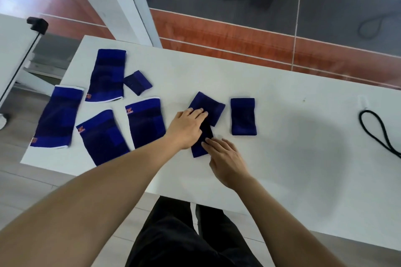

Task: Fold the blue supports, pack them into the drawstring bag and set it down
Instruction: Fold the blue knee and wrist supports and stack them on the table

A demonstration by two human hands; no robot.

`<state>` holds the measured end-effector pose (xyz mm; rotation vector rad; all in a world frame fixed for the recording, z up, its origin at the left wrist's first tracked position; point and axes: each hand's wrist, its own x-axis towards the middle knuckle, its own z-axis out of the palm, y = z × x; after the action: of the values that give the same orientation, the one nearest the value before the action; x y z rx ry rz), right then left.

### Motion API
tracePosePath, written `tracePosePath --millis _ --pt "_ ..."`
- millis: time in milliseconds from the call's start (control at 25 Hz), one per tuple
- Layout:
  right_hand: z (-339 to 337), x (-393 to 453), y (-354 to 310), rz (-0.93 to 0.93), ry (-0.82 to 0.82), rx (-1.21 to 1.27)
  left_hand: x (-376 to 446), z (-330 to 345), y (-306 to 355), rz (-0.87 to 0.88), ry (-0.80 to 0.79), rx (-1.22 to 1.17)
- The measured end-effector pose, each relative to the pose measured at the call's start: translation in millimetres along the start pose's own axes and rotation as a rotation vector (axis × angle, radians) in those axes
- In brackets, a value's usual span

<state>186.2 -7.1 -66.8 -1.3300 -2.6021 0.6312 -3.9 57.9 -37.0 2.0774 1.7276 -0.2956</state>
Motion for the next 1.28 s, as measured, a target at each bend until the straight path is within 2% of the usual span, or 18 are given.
tracePosePath --millis 160,280,360,480,600,760,920,1120,1280 --pt "5 -5 6 0.096 -0.005 -0.029 3 0 -25 -0.181 0.07 0.054" --pt "0 -8 7 0.128 0.035 -0.017 -1 6 -33 -0.238 0.107 0.011" --pt "-5 -10 8 0.193 0.107 0.004 -5 7 -26 -0.227 0.247 -0.053" --pt "-11 -16 9 0.468 0.197 0.017 -13 16 -8 -0.07 0.367 -0.162" --pt "-10 -13 5 0.654 0.148 0.039 -15 25 5 -0.02 0.284 -0.266" --pt "-9 4 -3 0.705 0.091 0.137 -7 29 14 -0.103 0.262 -0.288" --pt "-8 7 -5 0.749 0.077 0.228 -5 26 10 -0.116 0.254 -0.343" --pt "-24 7 -3 0.697 0.222 0.409 10 14 11 -0.202 0.24 -0.667" --pt "-49 11 17 0.807 0.364 0.587 37 -20 35 -0.162 0.222 -0.925"
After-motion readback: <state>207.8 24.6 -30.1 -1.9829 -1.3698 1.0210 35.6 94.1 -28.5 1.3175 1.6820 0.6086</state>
